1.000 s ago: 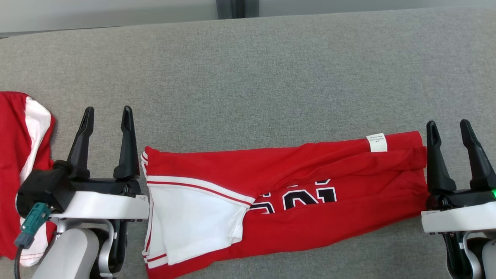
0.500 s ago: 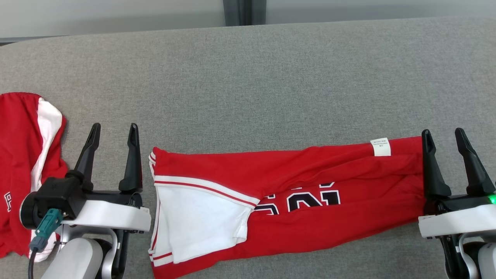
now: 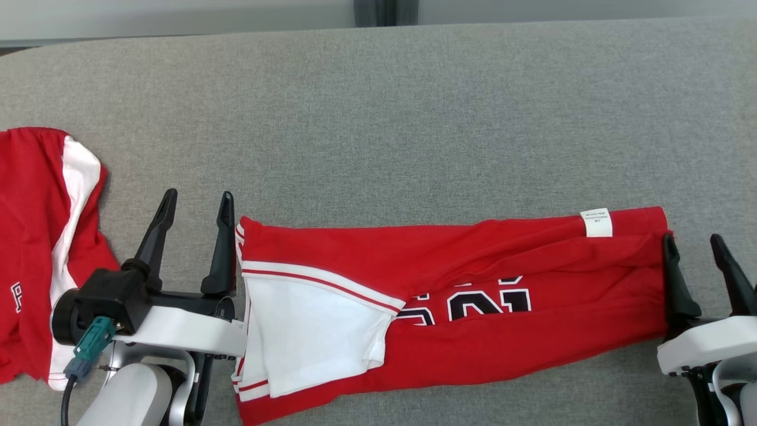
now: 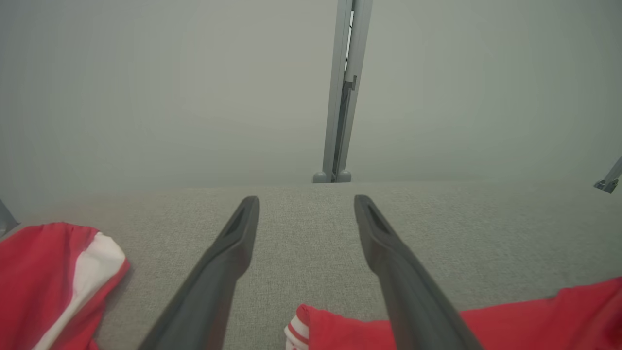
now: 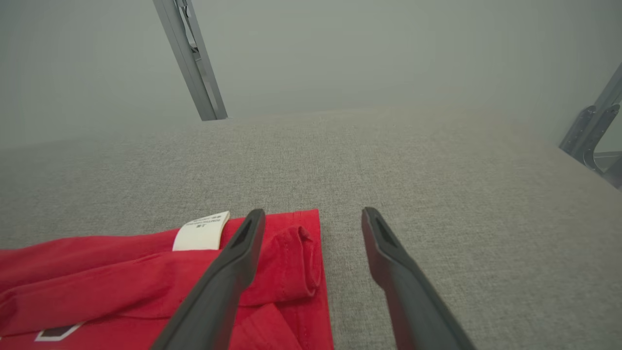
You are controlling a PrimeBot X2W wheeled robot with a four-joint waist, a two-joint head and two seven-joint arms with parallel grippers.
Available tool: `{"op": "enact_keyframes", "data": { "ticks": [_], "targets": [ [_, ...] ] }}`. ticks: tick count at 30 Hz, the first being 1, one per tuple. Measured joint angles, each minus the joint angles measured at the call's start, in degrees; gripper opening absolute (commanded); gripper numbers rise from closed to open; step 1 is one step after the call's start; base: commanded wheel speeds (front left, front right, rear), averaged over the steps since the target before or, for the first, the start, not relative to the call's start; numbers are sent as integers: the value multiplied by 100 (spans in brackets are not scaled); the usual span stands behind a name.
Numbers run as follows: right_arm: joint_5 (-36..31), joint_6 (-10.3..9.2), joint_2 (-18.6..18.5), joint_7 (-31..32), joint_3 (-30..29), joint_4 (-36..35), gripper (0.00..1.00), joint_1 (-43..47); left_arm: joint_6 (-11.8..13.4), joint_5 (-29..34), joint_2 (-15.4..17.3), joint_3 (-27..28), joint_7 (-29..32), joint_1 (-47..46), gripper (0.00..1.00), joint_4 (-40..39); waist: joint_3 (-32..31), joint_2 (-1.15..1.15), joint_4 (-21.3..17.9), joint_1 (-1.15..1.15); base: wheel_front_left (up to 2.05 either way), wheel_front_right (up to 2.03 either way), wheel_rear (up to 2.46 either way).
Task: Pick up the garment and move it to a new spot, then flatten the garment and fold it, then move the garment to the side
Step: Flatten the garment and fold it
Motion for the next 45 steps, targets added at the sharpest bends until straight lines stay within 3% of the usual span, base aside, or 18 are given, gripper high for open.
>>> {"op": "enact_keyframes", "data": {
  "ticks": [10, 11, 12, 13, 14, 16, 17, 18, 23, 31, 34, 40, 45],
  "targets": [
    [102, 1, 197, -405, 213, 1536, 100, -471, -108, -2, -41, -110, 15, -162, 100, 138, 246, 0, 38, 0, 0, 0, 0],
    [123, 1, 196, -424, 254, 1599, 87, -480, -124, -2, -44, -120, 15, -174, 100, 160, 249, 0, 56, 0, 0, 0, 0],
    [131, 0, 200, -461, 278, 1649, 87, -477, -132, -2, -44, -129, 11, -186, 100, 171, 255, 0, 69, 0, 0, 0, 0],
    [134, 0, 210, -500, 299, 1661, 77, -466, -134, -2, -43, -133, 0, -211, 100, 186, 264, 0, 79, 0, 0, 0, 0],
    [161, 0, 218, -503, 335, 1666, 55, -452, -146, -2, -41, -133, -1, -242, 100, 193, 273, 0, 82, 0, 0, 0, 0],
    [163, 0, 234, -503, 425, 1625, 44, -433, -146, -2, -23, -120, -3, -251, 100, 192, 297, 0, 59, 0, 0, 0, 0],
    [209, 0, 240, -488, 464, 1601, 28, -433, -145, -2, -16, -110, -9, -250, 100, 194, 310, 0, 39, 0, 0, 0, 0],
    [235, 0, 242, -468, 490, 1561, 0, -428, -144, -2, -10, -101, -18, -251, 100, 199, 323, 0, 20, -1, 0, 0, 0],
    [404, 11, 218, -444, 327, 1308, 0, -425, -129, -2, 20, -69, -26, -263, 100, 215, 359, 0, -90, 0, 0, 0, 0],
    [545, 3, -274, -443, -715, 1069, 0, -429, -124, -11, 2, -69, -78, -320, 100, 218, 329, 0, -115, 0, 0, 0, 0],
    [579, 1, -305, -390, -737, 740, 0, -432, -124, -16, 2, -63, -98, -320, 100, 235, 318, 0, -119, 0, 0, 0, 0],
    [955, 1, 240, 21, 129, -864, 0, -399, -123, -54, 3, -33, -126, -316, 100, 238, 250, 0, -171, 0, 0, 0, 0],
    [1171, 0, 413, 331, 1313, -1884, 0, -174, -124, -54, -10, -89, -124, -316, 100, 240, 225, 0, -177, 0, 0, 0, 0]
  ]
}}
